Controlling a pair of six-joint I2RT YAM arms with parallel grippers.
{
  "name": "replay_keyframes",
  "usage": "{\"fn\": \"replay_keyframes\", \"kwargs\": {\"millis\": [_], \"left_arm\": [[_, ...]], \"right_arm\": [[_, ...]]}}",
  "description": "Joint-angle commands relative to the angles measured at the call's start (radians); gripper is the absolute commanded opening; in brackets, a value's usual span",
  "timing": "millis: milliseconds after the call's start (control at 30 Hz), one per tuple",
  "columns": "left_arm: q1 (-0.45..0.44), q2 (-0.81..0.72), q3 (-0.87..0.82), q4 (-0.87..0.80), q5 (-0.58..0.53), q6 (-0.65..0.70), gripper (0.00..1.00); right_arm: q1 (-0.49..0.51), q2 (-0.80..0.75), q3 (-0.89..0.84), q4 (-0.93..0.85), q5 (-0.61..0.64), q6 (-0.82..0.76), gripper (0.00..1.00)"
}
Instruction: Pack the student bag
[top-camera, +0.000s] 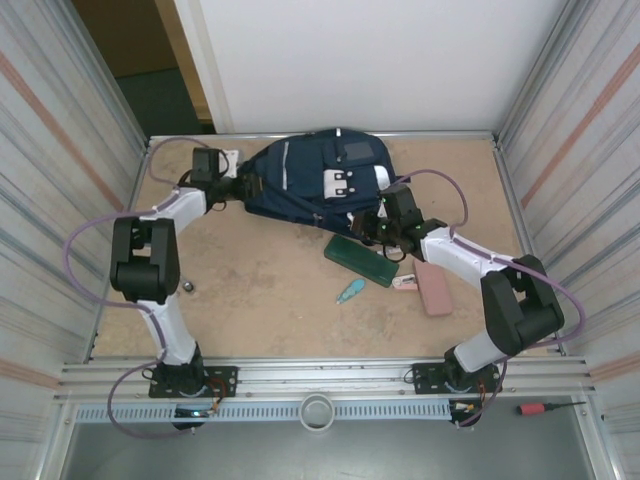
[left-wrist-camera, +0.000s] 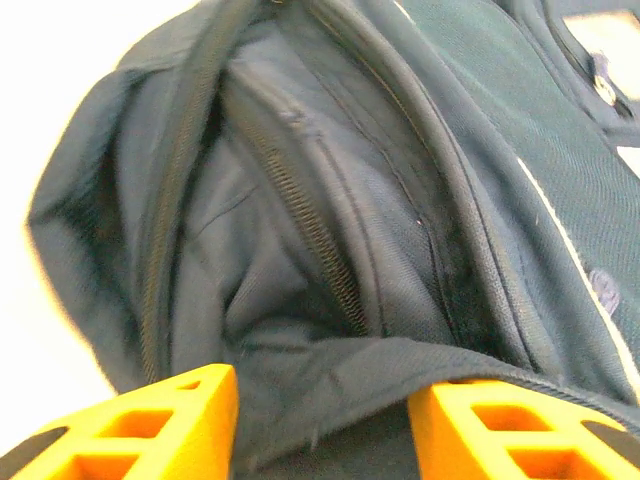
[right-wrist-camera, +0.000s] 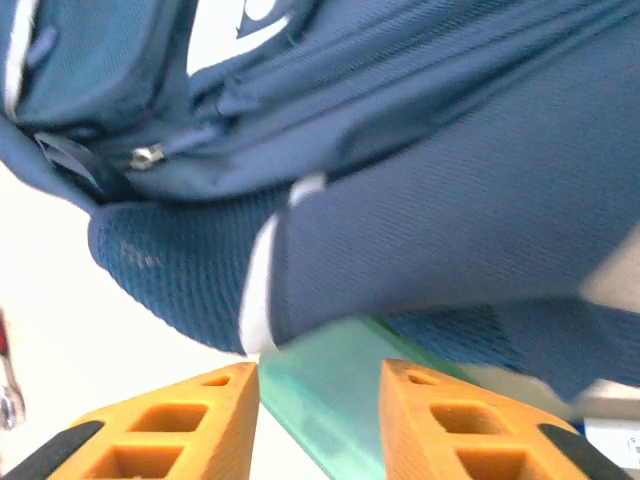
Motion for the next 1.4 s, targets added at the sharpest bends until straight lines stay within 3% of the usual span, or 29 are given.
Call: {"fn": "replay_keyframes", "kwargs": {"millis": [0,133,267,500,600,767,900,1033,1233,1367], "left_arm": [[0.003,-0.167,-0.107,0.051,-0.04,-0.133,0.56],[-0.081,-0.327,-0.238,0.071,-0.121,-0.102,0.66],[-0.196,-0.403,-0.299,0.068,-0.236,-0.048,0.71],[-0.367,-0.287,-0.192,-0.026,-0.294,0.051,0.64],[-0.418,-0.204,-0.126,-0.064,-0.291,0.101,0.59],[-0.437,-0.069,-0.056,-0.13,-0.261,0.125,0.44],[-0.437,-0.028,-0.083,-0.188,-0.29,0.12,0.4],[-0.428,-0.047,-0.159,-0.17,-0.299,0.076,0.42],[-0.429,-0.078,-0.119,-0.112,-0.2,0.03,0.51],[-0.468,-0.058,-0.041,-0.118,-0.281,0.05,0.59]], "right_arm": [[-0.004,-0.07,0.051,-0.134,-0.003,-0.128,0.4],[-0.006,-0.108,0.08,-0.106,-0.04,-0.169,0.44],[0.006,0.032,0.177,-0.048,-0.161,-0.141,0.43],[-0.001,0.316,0.341,-0.022,-0.22,-0.114,0.35],[-0.02,0.373,0.322,-0.009,-0.233,-0.093,0.29],[-0.023,0.398,0.227,0.052,-0.263,-0.066,0.19],[-0.023,0.386,0.175,0.063,-0.247,-0.073,0.16],[-0.023,0.374,0.166,0.048,-0.223,-0.1,0.16],[-0.026,0.369,0.179,0.045,-0.221,-0.11,0.17],[-0.029,0.362,0.167,0.062,-0.221,-0.106,0.18]]}}
